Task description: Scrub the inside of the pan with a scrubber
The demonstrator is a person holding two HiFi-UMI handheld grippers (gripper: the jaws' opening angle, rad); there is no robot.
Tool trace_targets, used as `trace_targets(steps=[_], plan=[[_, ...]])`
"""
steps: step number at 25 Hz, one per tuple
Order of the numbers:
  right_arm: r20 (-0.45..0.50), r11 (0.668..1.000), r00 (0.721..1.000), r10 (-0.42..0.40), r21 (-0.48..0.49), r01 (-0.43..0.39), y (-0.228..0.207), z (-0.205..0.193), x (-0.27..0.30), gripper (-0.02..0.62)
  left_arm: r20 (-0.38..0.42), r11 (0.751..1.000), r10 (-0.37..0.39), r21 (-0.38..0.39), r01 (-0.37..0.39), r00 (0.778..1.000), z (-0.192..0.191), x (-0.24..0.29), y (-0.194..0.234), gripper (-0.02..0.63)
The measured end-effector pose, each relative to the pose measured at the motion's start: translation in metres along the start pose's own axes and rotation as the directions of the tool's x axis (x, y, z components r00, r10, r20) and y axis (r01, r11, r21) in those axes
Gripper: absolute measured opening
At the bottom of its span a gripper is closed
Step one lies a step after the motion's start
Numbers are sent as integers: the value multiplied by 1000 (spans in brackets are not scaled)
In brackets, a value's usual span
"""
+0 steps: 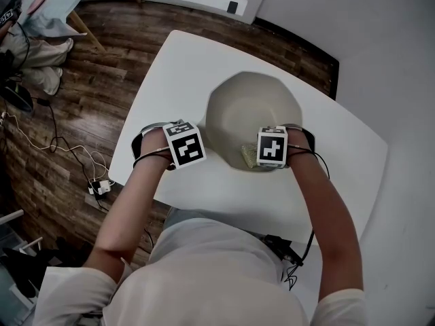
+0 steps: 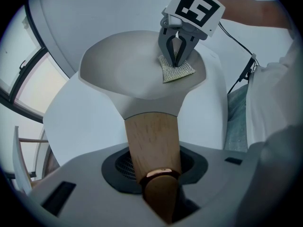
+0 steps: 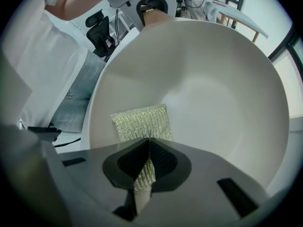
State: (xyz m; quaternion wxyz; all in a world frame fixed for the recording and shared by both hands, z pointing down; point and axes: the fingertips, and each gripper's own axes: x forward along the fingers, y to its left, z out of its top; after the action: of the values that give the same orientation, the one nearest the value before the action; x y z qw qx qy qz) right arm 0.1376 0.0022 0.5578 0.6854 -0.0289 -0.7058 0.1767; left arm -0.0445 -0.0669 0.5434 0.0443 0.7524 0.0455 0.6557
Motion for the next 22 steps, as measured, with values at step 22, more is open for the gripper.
trace_targets(steps=[22], plan=[[-249, 955, 935, -252, 90, 281, -59, -60, -3, 23, 7, 1000, -8, 12, 8, 1000, 0, -1, -1, 152]])
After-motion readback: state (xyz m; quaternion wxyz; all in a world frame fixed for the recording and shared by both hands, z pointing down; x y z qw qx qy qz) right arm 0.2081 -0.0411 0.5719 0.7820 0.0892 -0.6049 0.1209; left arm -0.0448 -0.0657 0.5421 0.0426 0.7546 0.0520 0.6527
